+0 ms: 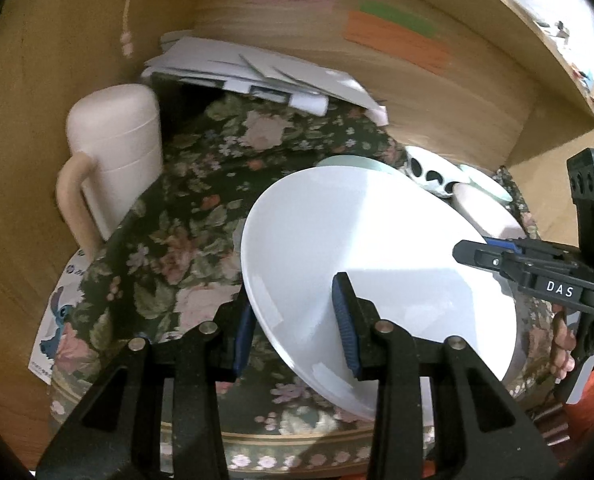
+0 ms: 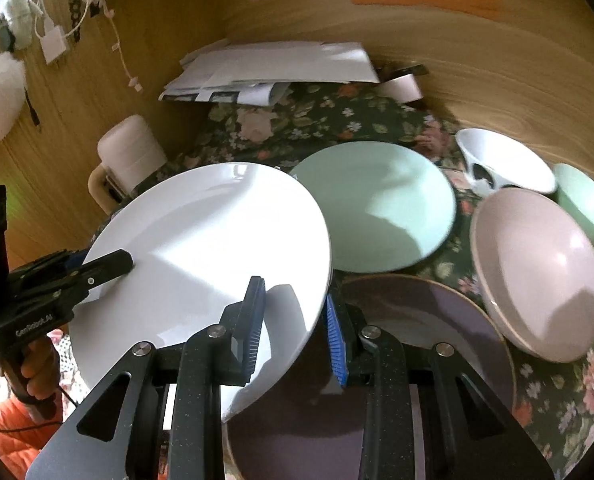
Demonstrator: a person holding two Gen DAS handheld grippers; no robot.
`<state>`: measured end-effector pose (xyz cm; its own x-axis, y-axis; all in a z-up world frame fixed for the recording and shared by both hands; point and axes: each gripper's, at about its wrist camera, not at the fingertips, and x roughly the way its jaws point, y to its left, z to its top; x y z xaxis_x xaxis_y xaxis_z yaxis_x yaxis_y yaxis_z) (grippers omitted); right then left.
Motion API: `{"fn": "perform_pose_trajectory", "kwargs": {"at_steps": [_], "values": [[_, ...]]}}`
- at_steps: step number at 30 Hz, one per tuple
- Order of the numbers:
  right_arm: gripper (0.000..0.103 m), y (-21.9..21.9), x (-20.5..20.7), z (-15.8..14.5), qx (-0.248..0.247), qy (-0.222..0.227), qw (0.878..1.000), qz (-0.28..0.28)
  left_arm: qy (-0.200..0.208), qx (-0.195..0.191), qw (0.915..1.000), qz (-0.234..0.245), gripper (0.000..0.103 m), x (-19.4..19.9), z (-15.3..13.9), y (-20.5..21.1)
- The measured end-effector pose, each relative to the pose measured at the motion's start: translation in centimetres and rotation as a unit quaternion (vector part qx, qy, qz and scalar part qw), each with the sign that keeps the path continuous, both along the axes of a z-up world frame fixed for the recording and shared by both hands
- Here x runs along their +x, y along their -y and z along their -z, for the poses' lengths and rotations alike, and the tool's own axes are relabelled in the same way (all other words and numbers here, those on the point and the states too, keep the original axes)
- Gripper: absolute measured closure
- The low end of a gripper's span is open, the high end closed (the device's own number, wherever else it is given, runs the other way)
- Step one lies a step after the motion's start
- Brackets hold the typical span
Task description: Organize plates and bowls
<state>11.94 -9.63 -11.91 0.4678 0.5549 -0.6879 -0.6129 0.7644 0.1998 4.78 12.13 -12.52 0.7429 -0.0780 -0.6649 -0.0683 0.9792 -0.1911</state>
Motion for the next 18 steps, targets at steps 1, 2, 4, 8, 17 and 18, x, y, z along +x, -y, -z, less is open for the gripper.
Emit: {"fn": "perform_pose_trajectory", "kwargs": {"at_steps": [1, 2, 4, 8, 17, 18], "values": [[0.077, 0.4, -0.1, -0.1, 0.002, 0.000, 1.000, 0.004, 0.001, 0.000, 1.0000, 0.004, 0.066, 0.1, -0.1, 0.3], [0.077, 0.9, -0.3, -0.1, 0.003, 0.001, 1.000, 0.009, 0.001, 0.000, 1.0000, 0.007, 0.066, 0.1, -0.1, 0.7], [0.077, 1.6, -0.6, -0.2, 0.006, 0.002, 1.000, 0.018, 0.003, 0.001, 0.9999, 0.016, 0.066, 0.2, -0.2, 1.4], [0.077, 3.1, -1.3, -0.4, 0.010, 0.004, 0.999, 0.034, 0.004, 0.001, 0.9995, 0.032, 0.066, 0.3, -0.4, 2.9], [0.077, 6.5, -2.3, 0.1, 0.021, 0.001, 0.998, 0.064, -0.001, 0.004, 0.9982, 0.059, 0.066, 0.8, -0.3, 6.0], [0.077, 6.9, -2.4, 0.2, 0.022, 0.000, 0.998, 0.067, -0.002, 0.004, 0.9980, 0.063, 0.066, 0.8, -0.2, 6.4]]}}
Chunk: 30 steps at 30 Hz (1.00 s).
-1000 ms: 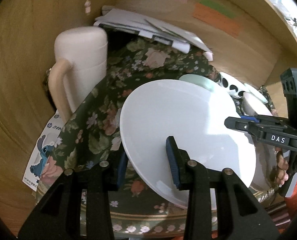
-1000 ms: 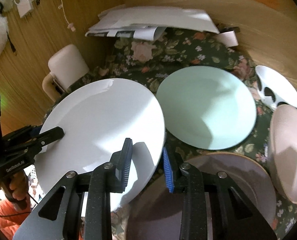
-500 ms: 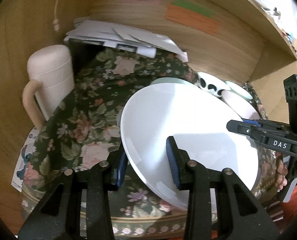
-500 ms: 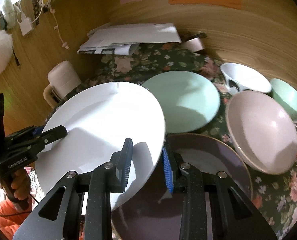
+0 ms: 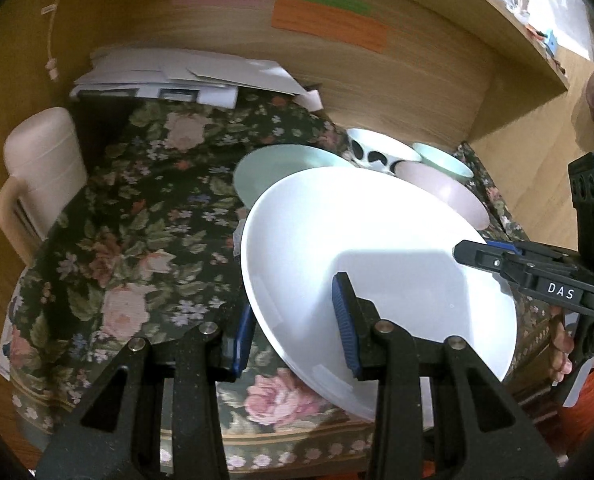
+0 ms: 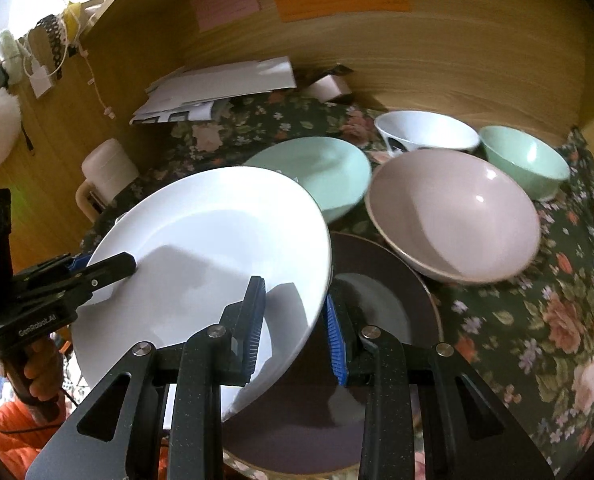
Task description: Organize plates and bowls
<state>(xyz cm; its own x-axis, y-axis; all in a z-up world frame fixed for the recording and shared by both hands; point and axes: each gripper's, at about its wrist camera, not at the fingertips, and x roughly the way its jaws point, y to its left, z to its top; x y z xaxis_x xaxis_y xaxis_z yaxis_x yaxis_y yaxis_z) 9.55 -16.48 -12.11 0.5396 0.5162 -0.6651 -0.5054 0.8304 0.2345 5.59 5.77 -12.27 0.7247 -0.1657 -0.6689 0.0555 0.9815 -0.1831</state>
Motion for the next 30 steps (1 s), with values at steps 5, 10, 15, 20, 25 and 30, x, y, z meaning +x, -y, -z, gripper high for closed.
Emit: {"fn": "perform_pose_trajectory", "kwargs": {"at_steps": [5, 10, 15, 20, 25, 30], "values": [[0.077, 1.9, -0.2, 0.8, 0.005, -0.009, 1.000, 0.014, -0.010, 0.003, 0.9998, 0.014, 0.066, 0.5, 0.5, 1.8], [0.077, 3.4, -0.2, 1.9, 0.010, -0.021, 0.999, 0.025, -0.022, 0.006, 0.9994, 0.025, 0.066, 0.9, 1.2, 3.2], [0.077, 4.2, -0.2, 3.0, 0.012, -0.035, 0.999, 0.032, -0.036, 0.008, 0.9989, 0.029, 0.066, 1.3, 2.2, 4.1], [0.077, 4.7, -0.1, 3.8, 0.014, -0.048, 0.998, 0.034, -0.049, 0.007, 0.9983, 0.031, 0.066, 1.5, 3.2, 4.7], [0.077, 4.9, 0.1, 4.4, 0.016, -0.058, 0.997, 0.037, -0.058, 0.007, 0.9978, 0.032, 0.066, 1.8, 3.8, 5.0], [0.077, 4.9, 0.2, 4.7, 0.017, -0.064, 0.997, 0.037, -0.067, 0.003, 0.9972, 0.032, 0.066, 2.1, 4.4, 4.9]]}}
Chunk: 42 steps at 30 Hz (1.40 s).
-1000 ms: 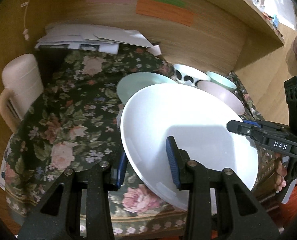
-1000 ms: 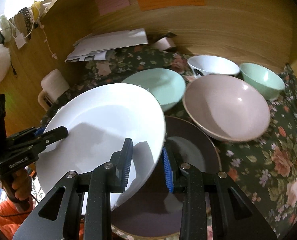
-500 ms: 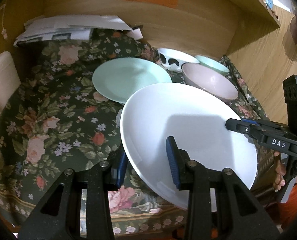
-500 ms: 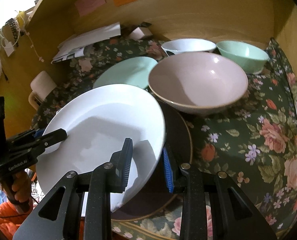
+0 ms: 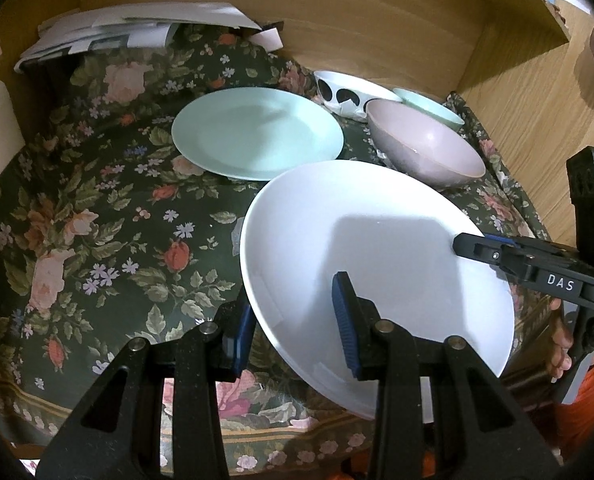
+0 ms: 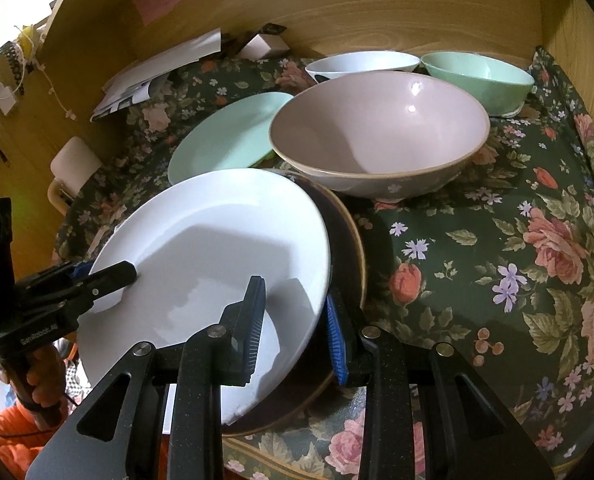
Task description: Organize plates and bowls
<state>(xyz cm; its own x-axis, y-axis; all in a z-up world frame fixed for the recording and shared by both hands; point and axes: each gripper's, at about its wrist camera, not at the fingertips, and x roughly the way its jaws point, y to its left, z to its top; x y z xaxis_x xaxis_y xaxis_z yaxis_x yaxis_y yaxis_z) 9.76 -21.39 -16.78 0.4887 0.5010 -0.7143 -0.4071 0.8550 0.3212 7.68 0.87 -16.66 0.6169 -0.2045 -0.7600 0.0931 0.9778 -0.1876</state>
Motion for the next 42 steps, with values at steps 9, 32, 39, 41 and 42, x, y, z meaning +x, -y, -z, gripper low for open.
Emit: {"fn": "perform_pose_trajectory", "kwargs": {"at_steps": [9, 32, 39, 41, 42], "values": [[0.074, -0.4, 0.3, -0.1, -0.013, -0.003, 1.000, -0.003, -0.005, -0.006, 1.0000, -0.002, 0.066, 0.7, 0.6, -0.2], [0.065, 0.7, -0.9, -2.8, -0.059, 0.047, 0.997, 0.017, 0.004, 0.033, 0.9994, 0.012, 0.064, 1.4, 1.1, 0.7], [0.053, 0.2, -0.7, -5.5, -0.049, 0.091, 0.994, 0.014, 0.062, 0.048, 0.9967, -0.020, 0.039, 0.9, -1.9, -1.0], [0.049, -0.1, -0.3, -6.3, -0.045, 0.103, 0.994, 0.012, 0.081, 0.051, 0.9950, -0.031, 0.037, 0.8, -3.2, -1.9], [0.048, -0.2, 0.0, -6.7, -0.042, 0.107, 0.993, 0.009, 0.087, 0.051, 0.9942, -0.036, 0.037, 0.8, -3.6, -2.3]]}}
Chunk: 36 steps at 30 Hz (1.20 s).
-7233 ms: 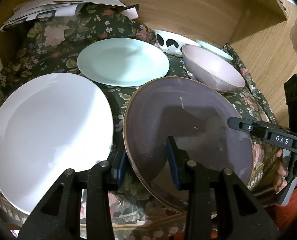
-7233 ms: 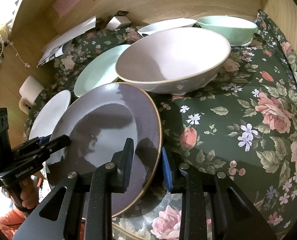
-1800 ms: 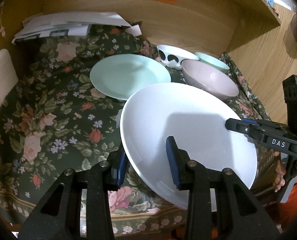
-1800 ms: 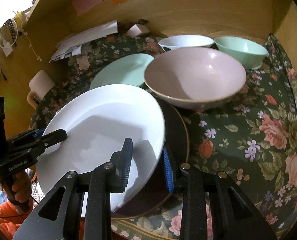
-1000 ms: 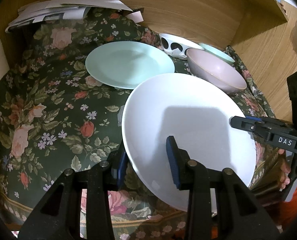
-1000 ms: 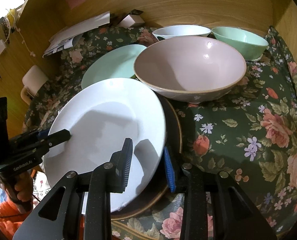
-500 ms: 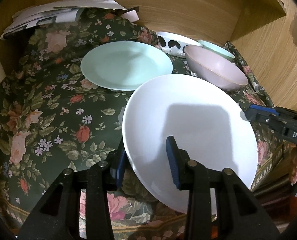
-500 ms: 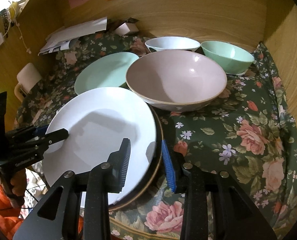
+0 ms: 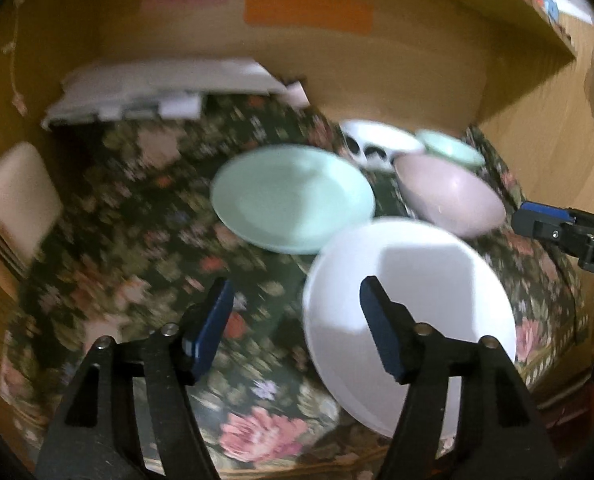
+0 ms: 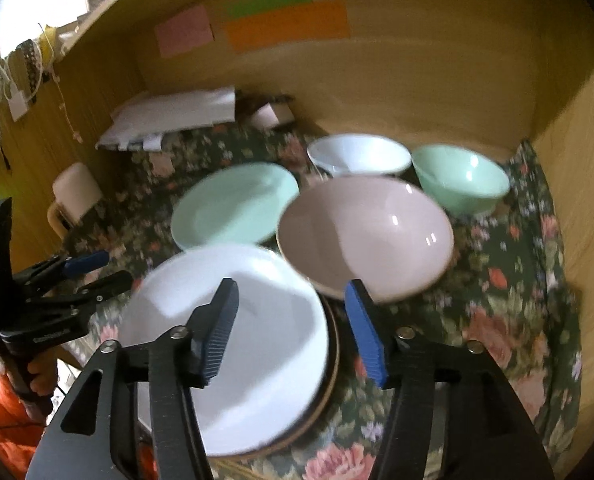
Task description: Organize plates and bowls
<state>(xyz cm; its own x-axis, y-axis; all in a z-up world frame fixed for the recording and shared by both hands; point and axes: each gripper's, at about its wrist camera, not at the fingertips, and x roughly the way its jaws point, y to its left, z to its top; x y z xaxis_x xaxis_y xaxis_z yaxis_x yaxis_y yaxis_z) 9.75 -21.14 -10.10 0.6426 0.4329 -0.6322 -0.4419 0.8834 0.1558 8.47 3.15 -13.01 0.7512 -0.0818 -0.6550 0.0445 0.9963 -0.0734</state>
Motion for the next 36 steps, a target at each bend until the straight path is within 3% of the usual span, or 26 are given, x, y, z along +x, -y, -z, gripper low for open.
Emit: {"fn": "perform_pose_trajectory", "kwargs": {"at_steps": [2, 4, 5, 14, 26, 30, 36], "values": [[0.045, -0.5, 0.7, -0.7, 0.005, 0.006, 1.000, -0.006, 0.011, 0.002, 0.9998, -0.014, 0.033, 0.2, -0.9, -0.9], [0.045, -1.2, 1.4, -1.3, 0.014, 0.008, 1.000, -0.016, 0.023, 0.000, 0.9993, -0.028, 0.017, 0.4, -1.5, -1.7], [0.045, -1.6, 1.7, -1.4, 0.015, 0.009, 1.000, -0.020, 0.029, -0.001, 0.9989, -0.035, 0.016, 0.5, -1.8, -2.3], [0.043, -6.1, 6.0, -1.6, 0.000, -0.006, 0.998, -0.055, 0.031, 0.000, 0.9968, -0.073, 0.013, 3.2, -2.8, -6.0], [0.043, -10.3, 14.6, 1.9, -0.058, -0.099, 0.991, -0.066, -0.042, -0.005, 0.9974, -0.059, 0.013, 8.4, 1.0, -7.4], [0.053, -11.3, 16.8, 3.1, -0.086, -0.130, 0.986, -0.067, -0.054, -0.011, 0.9974, -0.047, 0.013, 9.4, 1.8, -7.4], [0.056, -12.2, 18.7, 4.4, -0.129, -0.156, 0.977, -0.061, -0.063, -0.025, 0.9969, -0.039, 0.013, 10.2, 2.8, -7.6]]}}
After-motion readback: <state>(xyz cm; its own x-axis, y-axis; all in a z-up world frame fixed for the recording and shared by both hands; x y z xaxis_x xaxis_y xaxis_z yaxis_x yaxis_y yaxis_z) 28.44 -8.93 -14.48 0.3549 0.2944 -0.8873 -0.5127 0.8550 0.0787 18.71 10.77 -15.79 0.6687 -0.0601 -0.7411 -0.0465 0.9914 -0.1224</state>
